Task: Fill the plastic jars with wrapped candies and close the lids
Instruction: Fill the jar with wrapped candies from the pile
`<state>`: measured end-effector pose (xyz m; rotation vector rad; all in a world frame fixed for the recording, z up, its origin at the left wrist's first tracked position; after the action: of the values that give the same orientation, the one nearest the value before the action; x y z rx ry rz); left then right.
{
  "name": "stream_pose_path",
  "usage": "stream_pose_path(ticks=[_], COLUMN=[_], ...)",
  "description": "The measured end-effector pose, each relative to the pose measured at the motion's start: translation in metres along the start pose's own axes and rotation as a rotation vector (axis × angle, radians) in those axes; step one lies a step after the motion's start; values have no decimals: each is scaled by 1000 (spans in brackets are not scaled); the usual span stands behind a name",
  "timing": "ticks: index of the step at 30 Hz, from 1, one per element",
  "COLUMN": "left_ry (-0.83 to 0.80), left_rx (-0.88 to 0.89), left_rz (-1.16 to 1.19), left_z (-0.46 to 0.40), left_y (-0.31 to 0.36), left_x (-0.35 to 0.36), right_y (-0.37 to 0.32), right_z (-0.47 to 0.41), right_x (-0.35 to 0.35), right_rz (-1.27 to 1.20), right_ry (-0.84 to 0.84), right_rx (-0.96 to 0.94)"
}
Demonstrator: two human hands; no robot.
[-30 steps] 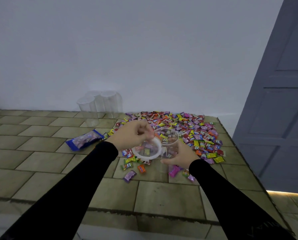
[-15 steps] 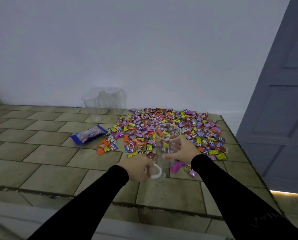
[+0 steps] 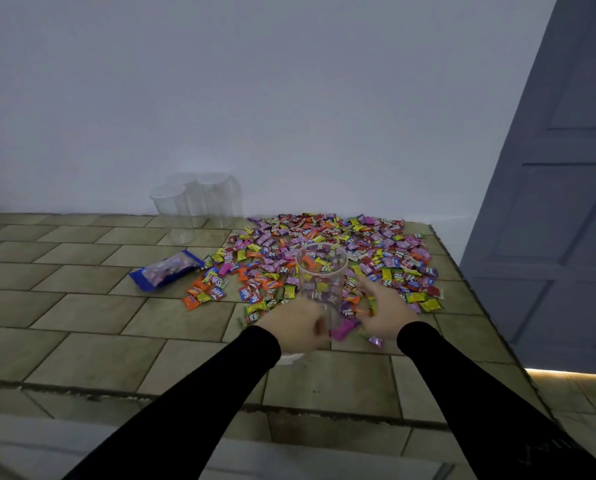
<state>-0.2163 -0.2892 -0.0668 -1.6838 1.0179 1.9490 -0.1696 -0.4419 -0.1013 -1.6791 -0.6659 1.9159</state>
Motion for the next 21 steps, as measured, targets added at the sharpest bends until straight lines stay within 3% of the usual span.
stream_pose_path(ticks=[6,11,14,17,21], left_ry=[187,176,232,137,156], left_rx=[53,17,-67,-151,-233], left_rz=[29,-163,-160,-86,-25], left_z=[-48,-76,-86,-94,-103], left_y=[40,50,45,39,28], left_x=[27,68,80,91,89], right_y=[39,66,78,86,97], right_z=[2,4,3,0,-12], right_x=[-25,-31,-33,-36,-38], right_rz=[173,300,303,346,368], right_ry=[282,416,432,429,386], right_rx=[43,64,90,108,214])
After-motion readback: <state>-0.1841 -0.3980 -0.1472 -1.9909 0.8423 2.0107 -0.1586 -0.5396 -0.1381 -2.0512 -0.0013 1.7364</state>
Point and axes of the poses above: each hand's wrist, its own z-axis away from the middle knuckle, its own x-axis out of the palm, y = z × x, the point moved 7 cm from there along -z, towards the middle knuckle, and after that the axes turned 13 degrees about x, right-handed, at the moved point
